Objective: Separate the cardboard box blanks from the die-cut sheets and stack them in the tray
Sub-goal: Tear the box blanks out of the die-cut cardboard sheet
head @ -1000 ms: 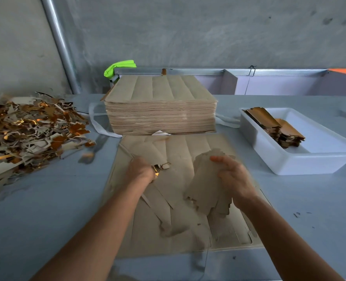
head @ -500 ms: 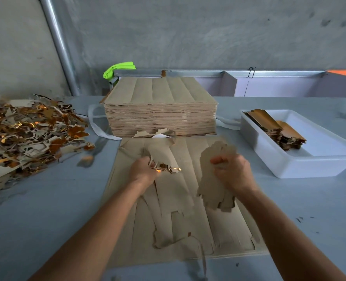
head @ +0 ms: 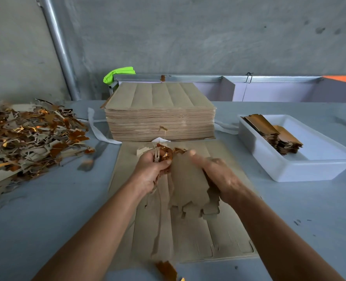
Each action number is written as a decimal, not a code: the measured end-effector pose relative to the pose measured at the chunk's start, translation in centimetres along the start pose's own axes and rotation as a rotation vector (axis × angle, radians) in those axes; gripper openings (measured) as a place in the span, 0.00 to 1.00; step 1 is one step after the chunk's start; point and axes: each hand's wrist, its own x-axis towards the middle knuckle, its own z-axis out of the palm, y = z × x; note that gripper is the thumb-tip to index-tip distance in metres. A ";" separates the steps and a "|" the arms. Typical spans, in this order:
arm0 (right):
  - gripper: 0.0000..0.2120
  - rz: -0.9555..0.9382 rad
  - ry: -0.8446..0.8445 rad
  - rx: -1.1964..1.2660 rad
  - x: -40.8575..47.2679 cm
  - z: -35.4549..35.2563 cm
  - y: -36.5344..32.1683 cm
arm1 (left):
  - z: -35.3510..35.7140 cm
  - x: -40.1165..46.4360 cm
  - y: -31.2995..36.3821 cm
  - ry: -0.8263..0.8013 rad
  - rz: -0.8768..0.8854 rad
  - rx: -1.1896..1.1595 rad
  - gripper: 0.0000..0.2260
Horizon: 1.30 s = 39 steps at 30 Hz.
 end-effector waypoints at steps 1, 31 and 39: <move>0.14 -0.005 0.010 -0.042 -0.1 0.3 0.3 | 0.1 0.1 -0.2 0.019 0.009 0.012 0.10; 0.04 0.076 0.228 -0.320 2.2 -2.9 2.4 | -2.3 2.6 -0.8 0.057 -0.277 0.077 0.08; 0.05 0.073 0.156 0.197 1.8 -1.7 1.5 | -1.1 -0.3 0.8 -0.188 -0.267 -0.047 0.10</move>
